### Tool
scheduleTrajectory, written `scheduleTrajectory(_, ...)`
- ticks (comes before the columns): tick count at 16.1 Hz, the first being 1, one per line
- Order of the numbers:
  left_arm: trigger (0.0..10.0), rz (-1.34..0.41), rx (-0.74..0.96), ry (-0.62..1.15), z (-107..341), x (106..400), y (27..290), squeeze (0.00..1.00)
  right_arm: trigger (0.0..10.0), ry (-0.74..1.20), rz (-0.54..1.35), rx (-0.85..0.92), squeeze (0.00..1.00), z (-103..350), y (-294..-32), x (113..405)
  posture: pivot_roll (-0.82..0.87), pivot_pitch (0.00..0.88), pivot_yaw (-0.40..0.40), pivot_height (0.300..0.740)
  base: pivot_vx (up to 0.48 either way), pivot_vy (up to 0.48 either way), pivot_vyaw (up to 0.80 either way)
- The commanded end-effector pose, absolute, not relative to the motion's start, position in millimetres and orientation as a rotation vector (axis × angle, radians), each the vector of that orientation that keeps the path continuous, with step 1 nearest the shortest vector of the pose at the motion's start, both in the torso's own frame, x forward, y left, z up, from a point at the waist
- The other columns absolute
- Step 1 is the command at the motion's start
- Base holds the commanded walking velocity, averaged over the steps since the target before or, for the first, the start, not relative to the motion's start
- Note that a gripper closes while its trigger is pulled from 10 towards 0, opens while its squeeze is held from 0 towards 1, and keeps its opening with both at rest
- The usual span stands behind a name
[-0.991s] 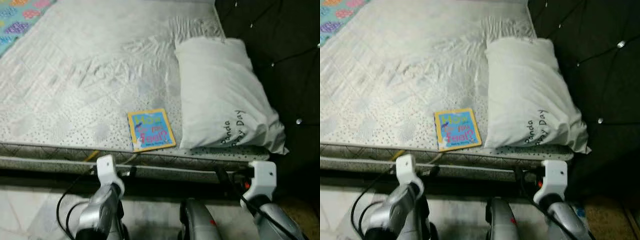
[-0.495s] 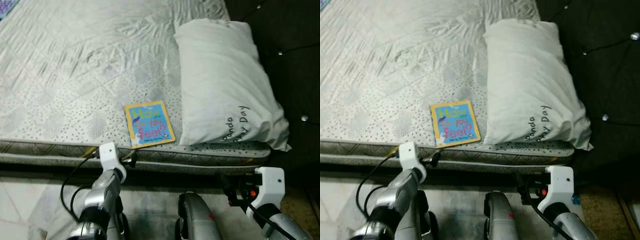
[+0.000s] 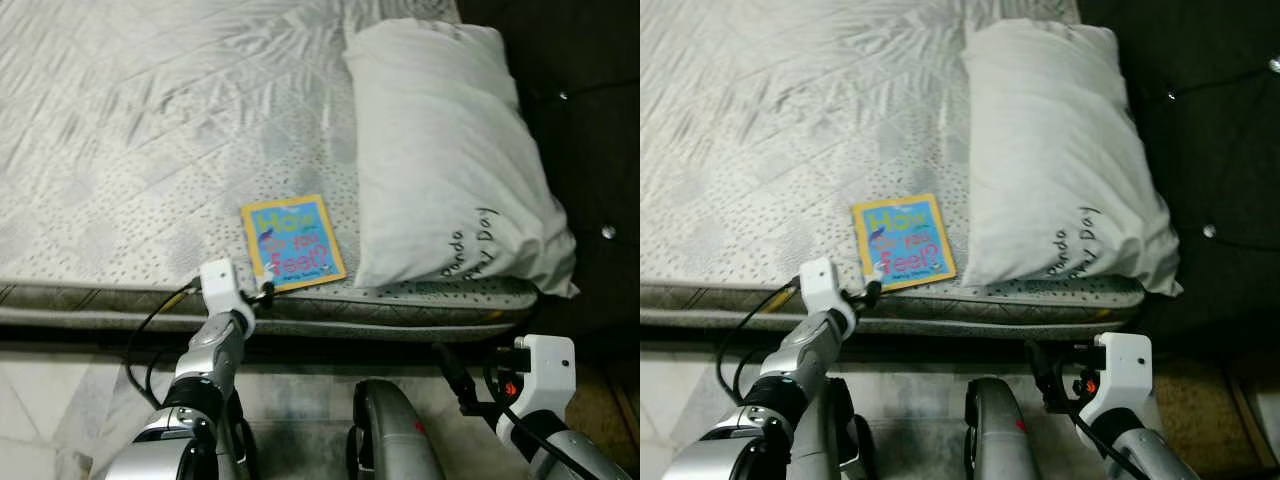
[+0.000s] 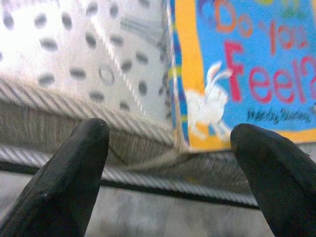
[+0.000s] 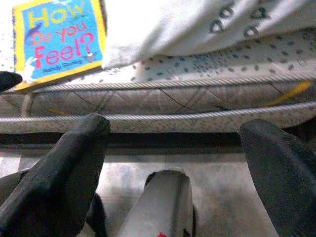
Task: Clean up the room
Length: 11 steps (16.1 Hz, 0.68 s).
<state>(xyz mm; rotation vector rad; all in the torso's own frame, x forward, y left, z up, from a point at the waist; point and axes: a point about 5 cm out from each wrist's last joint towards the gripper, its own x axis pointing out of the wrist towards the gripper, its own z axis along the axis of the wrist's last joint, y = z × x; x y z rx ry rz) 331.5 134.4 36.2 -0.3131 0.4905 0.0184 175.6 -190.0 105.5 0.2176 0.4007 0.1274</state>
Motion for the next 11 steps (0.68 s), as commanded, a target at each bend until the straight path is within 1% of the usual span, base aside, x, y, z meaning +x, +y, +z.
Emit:
scheduleTrajectory(1,10.0,0.040,-0.338,0.572,21,321,130,0.00,10.0,0.416,0.107,0.219,0.00,106,-194,171,-0.33,0.355,-0.085,0.628,0.000,0.000,0.00)
scheduleTrajectory(5,10.0,0.070,-0.395,0.632,11,315,135,0.00,10.0,0.424,0.108,0.228,0.00,105,-193,172,-0.33,0.352,-0.084,0.628,0.000,0.000,0.00)
scheduleTrajectory(11,10.0,0.125,-0.424,0.627,15,320,152,0.00,10.0,0.429,0.109,0.243,0.00,105,-193,172,-0.33,0.349,-0.079,0.628,0.000,0.000,0.00)
